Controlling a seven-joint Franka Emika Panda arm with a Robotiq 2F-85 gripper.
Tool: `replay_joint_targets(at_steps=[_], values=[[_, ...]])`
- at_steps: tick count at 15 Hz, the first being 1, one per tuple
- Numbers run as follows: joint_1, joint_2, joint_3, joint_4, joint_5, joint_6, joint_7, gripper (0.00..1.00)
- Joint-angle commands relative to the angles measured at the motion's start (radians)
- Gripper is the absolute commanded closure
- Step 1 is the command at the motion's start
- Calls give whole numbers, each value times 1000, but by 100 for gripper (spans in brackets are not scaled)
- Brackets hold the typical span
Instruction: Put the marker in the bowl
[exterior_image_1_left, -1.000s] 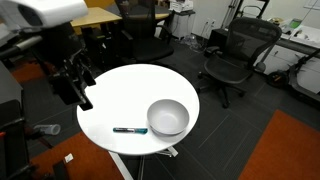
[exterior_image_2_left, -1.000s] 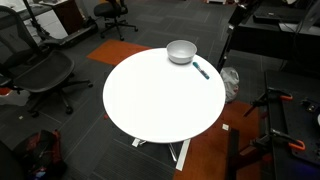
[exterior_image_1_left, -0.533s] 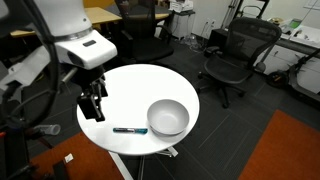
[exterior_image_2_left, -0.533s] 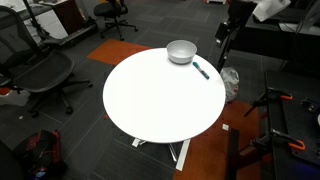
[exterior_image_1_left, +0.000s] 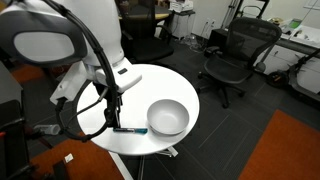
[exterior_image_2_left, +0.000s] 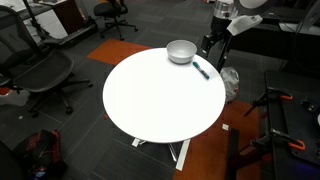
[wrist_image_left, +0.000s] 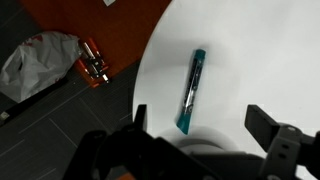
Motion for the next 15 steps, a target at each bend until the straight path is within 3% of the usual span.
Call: replay_joint_targets(at_steps=[1,7,15], values=[[24,94,-16,60,60,40,-15,0],[22,200,-7,93,127,131,-35,0],[31,274,-12,128,136,144,-34,0]])
